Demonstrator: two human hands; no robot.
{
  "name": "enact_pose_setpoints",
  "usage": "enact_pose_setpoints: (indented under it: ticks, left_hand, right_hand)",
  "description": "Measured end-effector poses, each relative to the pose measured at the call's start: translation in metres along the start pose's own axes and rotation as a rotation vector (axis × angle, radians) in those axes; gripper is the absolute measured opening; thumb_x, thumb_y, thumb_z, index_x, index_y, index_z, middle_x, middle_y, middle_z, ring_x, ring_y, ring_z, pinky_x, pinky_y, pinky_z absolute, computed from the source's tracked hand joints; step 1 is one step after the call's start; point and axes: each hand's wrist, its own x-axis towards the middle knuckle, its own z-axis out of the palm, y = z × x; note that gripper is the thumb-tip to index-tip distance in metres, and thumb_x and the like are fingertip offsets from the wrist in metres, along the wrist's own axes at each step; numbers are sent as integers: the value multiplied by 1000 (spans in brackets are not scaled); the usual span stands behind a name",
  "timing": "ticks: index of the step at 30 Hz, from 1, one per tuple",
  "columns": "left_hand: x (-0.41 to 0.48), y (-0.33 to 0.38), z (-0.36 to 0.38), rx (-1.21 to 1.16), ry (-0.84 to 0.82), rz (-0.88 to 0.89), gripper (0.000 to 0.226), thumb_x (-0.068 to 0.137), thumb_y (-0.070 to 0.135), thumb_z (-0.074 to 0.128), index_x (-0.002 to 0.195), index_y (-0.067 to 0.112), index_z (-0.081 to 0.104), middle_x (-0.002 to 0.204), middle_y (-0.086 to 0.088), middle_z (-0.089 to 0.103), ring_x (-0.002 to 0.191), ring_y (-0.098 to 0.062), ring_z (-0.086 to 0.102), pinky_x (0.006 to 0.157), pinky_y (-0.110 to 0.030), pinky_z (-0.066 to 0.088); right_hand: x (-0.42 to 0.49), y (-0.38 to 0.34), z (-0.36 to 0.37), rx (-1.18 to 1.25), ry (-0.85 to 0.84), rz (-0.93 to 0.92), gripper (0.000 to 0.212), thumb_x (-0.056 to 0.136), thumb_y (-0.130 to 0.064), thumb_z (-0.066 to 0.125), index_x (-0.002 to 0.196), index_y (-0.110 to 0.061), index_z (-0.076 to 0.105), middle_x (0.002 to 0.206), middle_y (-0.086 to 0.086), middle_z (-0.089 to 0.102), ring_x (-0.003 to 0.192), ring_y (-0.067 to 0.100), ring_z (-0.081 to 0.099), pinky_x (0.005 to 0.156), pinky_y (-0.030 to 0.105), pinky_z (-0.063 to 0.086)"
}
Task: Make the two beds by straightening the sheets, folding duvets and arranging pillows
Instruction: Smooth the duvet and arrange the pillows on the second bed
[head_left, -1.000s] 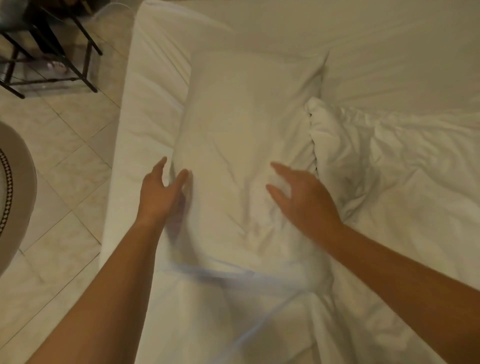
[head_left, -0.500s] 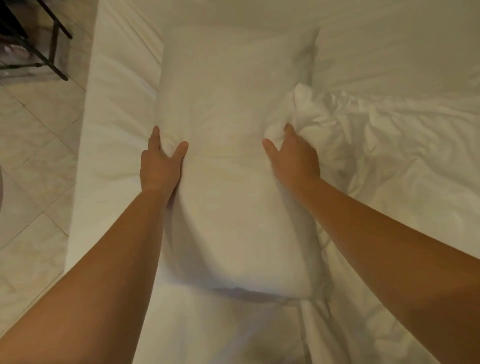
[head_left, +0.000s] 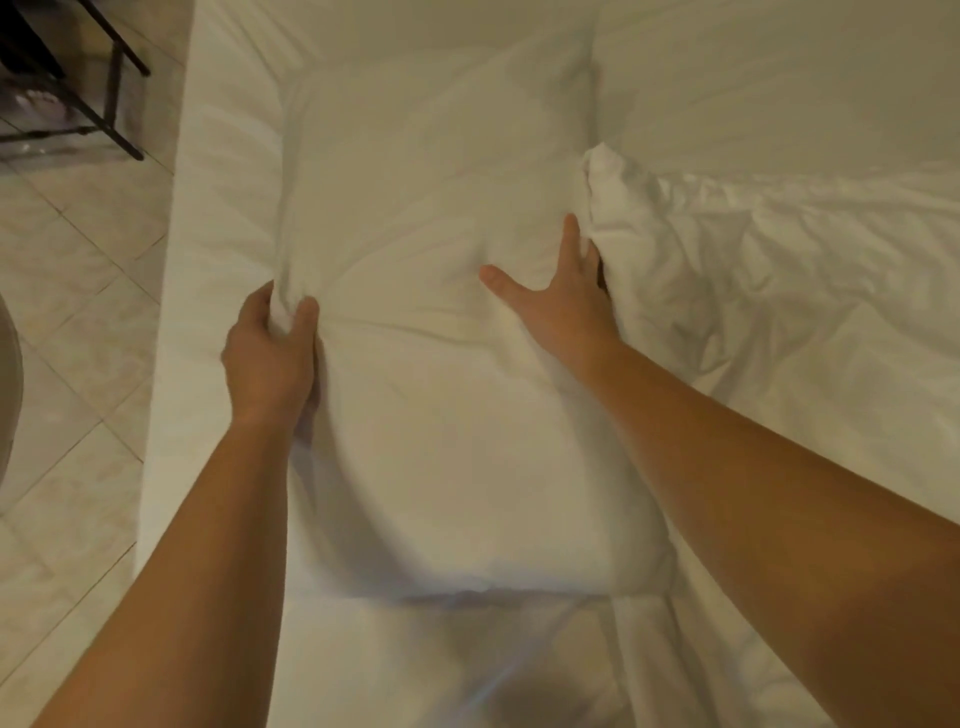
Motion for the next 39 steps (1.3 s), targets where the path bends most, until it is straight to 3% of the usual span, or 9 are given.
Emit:
enact_pose_setpoints:
  ticks: [5,11,16,19,23,27,31,35,39]
  left_hand:
    - [7,-1,18,-260,-207,-143,89,84,75,63,159,42,28,157,15,45,138,-14,48,117,-38,39]
    - [-30,10,-2,-291,-103,-8,75,89,63,67,155,42,39,153,21,48,138,-4,49,118,-38,41]
    - [-89,35,-44,-307,-23,58,65,96,51,66,155,44,39,152,28,47,139,3,46,119,-34,39]
    - [-132,53,-78,-320,37,48,60,99,43,65,154,45,40,150,32,48,137,7,46,119,-36,39]
    - [-188,97,-124,-379,73,93,57,101,33,64,153,42,43,149,31,50,137,6,47,117,-36,40]
    - [-239,155,-149,-417,72,147,58,101,33,64,153,46,43,144,33,52,134,9,47,110,-26,39]
    - [-292,215,-151,-459,44,177,59,99,33,66,152,48,43,138,35,53,131,13,47,104,-17,37]
    - [-341,265,-133,-443,-19,242,60,99,35,67,153,47,42,139,32,53,131,11,47,108,-22,38]
    - [-386,308,-100,-400,-88,281,60,98,40,66,152,50,41,129,38,53,123,19,46,106,-24,39]
  right_hand:
    - [-3,-1,10,-63,2,-28,104,83,-78,53,159,-33,-2,167,11,3,153,28,11,119,44,21]
    - [-42,-23,24,-212,215,-310,53,107,-25,39,157,-16,26,155,19,36,132,36,49,96,38,47]
    - [-96,-46,-8,-142,193,-415,63,99,1,43,157,-15,25,159,9,35,140,23,42,108,28,39]
    - [-140,-60,-39,-103,238,-452,68,98,3,45,158,-22,24,156,5,41,131,21,52,101,24,42]
    - [-196,-75,-97,25,192,-453,62,101,0,43,156,-25,30,151,5,48,129,23,55,105,31,46]
    - [-236,-72,-166,8,209,-454,60,103,-3,41,156,-26,28,151,4,48,133,23,52,108,32,45]
    - [-270,-58,-243,36,253,-424,56,103,-4,41,155,-23,35,158,5,39,143,19,40,112,25,36]
    - [-298,-30,-319,75,284,-347,49,104,-20,47,152,-18,40,159,9,34,147,18,31,109,15,24]
    - [-315,14,-379,84,315,-235,54,102,-31,52,152,-17,39,161,9,30,147,21,31,114,24,27]
